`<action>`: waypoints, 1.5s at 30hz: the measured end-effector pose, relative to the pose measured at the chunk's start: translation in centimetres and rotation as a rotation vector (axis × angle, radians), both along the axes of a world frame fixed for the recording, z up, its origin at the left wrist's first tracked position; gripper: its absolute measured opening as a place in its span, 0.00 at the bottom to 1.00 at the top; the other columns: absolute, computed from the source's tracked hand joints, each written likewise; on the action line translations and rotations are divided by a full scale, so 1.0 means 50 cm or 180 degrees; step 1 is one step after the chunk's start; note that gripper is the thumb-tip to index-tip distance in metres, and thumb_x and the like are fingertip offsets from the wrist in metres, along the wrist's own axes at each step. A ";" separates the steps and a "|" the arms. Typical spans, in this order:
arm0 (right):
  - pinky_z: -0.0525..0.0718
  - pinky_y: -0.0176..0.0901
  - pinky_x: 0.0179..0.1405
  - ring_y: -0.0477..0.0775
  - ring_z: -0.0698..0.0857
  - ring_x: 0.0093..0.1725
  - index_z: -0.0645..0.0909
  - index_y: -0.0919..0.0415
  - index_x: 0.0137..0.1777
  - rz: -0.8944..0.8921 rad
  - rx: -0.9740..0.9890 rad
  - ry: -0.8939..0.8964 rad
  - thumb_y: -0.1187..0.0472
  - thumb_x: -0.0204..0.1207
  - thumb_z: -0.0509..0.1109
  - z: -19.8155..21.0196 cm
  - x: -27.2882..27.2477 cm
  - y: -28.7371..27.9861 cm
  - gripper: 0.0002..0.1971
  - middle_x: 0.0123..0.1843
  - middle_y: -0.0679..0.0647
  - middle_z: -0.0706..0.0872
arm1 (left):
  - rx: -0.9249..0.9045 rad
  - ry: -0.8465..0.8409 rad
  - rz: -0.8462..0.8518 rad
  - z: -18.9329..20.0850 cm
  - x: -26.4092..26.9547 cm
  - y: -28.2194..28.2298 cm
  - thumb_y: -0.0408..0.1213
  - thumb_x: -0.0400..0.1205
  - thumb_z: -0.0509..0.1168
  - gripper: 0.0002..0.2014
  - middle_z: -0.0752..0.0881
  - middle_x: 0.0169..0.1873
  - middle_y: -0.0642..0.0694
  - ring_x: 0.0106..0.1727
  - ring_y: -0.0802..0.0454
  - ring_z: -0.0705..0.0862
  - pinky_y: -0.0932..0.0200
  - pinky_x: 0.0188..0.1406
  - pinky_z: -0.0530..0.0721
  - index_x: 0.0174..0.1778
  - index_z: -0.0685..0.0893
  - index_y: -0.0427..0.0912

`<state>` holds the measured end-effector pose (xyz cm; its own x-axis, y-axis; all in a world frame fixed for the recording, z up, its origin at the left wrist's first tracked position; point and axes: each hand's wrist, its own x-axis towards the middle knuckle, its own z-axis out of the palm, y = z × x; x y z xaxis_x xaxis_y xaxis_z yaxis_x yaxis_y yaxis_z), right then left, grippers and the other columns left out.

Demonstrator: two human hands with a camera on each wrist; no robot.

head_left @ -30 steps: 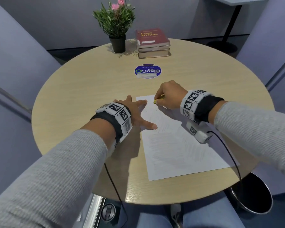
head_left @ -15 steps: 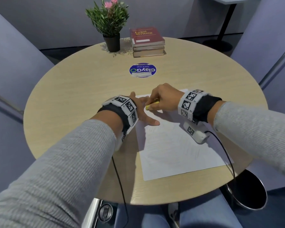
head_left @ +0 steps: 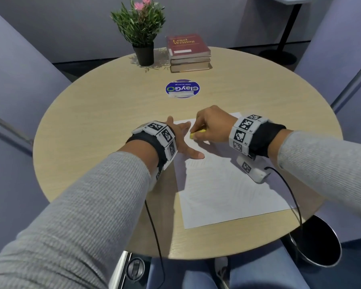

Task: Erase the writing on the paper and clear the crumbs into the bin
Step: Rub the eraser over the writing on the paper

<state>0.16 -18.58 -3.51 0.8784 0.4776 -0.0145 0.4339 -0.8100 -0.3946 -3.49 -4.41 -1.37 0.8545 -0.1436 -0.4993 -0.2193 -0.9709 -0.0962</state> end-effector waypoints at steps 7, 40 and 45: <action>0.82 0.46 0.44 0.55 0.86 0.45 0.91 0.60 0.50 -0.0246 -0.0090 -0.0112 0.57 0.73 0.75 0.006 0.004 0.004 0.10 0.43 0.55 0.89 | -0.0052 -0.0037 0.0083 -0.016 0.012 0.005 0.76 0.68 0.59 0.54 0.45 0.83 0.40 0.82 0.34 0.52 0.36 0.77 0.58 0.83 0.40 0.58; 0.75 0.38 0.41 0.52 0.84 0.45 0.91 0.60 0.50 -0.0047 -0.0007 -0.0110 0.59 0.73 0.74 0.007 -0.025 0.002 0.09 0.37 0.46 0.82 | -0.0025 -0.0137 0.0089 -0.041 0.031 0.018 0.83 0.59 0.56 0.58 0.47 0.82 0.37 0.80 0.31 0.55 0.32 0.75 0.58 0.82 0.41 0.63; 0.74 0.37 0.42 0.43 0.78 0.38 0.91 0.59 0.51 0.0228 0.0164 0.0104 0.57 0.74 0.75 0.003 -0.035 0.007 0.09 0.35 0.40 0.77 | -0.0182 -0.0138 0.0085 -0.028 0.011 0.026 0.82 0.60 0.56 0.58 0.35 0.82 0.40 0.81 0.28 0.45 0.29 0.76 0.54 0.81 0.36 0.66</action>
